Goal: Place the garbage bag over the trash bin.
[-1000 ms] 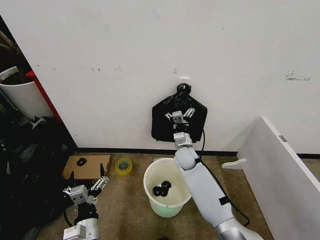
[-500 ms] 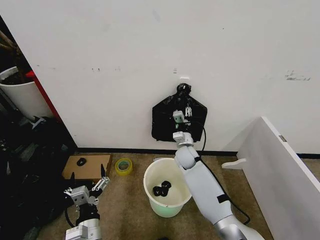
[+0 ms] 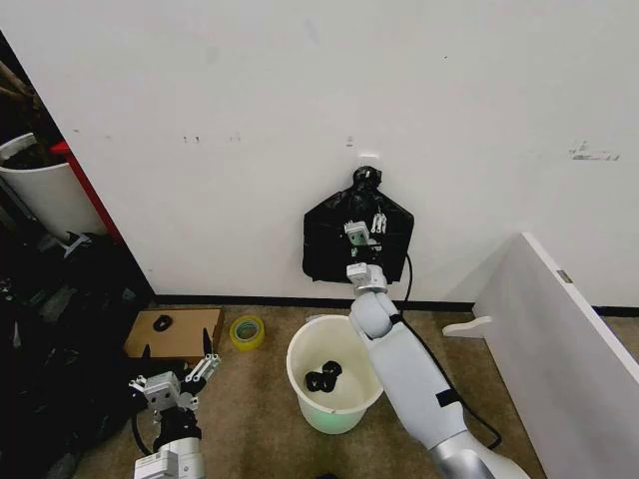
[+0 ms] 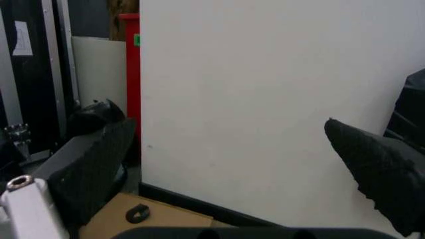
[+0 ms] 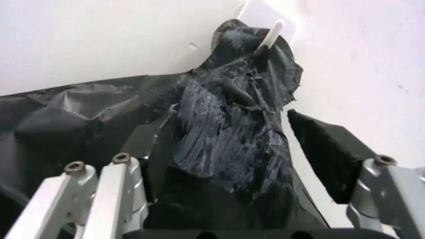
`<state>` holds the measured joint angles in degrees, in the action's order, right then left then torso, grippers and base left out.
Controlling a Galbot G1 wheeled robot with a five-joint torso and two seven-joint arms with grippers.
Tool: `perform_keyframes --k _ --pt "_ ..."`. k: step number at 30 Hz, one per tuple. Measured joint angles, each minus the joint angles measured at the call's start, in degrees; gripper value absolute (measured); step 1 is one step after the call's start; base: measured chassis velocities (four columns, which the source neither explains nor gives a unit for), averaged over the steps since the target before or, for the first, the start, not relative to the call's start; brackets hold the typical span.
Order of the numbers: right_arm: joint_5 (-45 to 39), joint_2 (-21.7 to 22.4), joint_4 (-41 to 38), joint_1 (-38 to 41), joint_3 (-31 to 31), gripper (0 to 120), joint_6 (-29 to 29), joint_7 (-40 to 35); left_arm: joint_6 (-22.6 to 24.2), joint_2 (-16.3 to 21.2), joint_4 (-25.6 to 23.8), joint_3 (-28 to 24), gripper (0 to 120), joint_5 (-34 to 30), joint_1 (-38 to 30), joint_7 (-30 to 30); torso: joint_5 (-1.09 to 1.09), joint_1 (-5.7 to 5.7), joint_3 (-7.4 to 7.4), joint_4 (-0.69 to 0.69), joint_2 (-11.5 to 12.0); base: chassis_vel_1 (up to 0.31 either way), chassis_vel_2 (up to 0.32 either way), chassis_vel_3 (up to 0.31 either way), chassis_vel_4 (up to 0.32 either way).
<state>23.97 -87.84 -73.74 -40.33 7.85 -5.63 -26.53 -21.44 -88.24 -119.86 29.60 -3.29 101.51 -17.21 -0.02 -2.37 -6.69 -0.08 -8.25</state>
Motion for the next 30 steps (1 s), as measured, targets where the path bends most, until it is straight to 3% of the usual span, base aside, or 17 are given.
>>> perform_keyframes --k 17,27,30 --pt "-1.9 1.0 -2.0 -1.2 0.1 0 -0.5 0.0 -0.6 -0.2 -0.4 -0.1 100 1.2 0.7 -0.2 0.00 0.00 0.00 0.00 0.0 0.000 0.000 0.000 0.000" --pt "-4.8 2.6 -4.7 -3.1 -0.4 0 -3.1 1.6 -0.6 0.2 -1.3 0.0 100 1.3 1.1 -0.6 0.00 0.00 0.00 0.01 0.0 0.000 0.000 0.000 0.000" --pt "-4.6 5.0 -8.2 -6.6 -0.5 0 -3.7 3.2 -0.7 0.5 -1.7 0.1 100 1.2 1.2 -0.8 0.00 0.00 0.00 0.00 0.0 0.000 0.000 0.000 0.000"
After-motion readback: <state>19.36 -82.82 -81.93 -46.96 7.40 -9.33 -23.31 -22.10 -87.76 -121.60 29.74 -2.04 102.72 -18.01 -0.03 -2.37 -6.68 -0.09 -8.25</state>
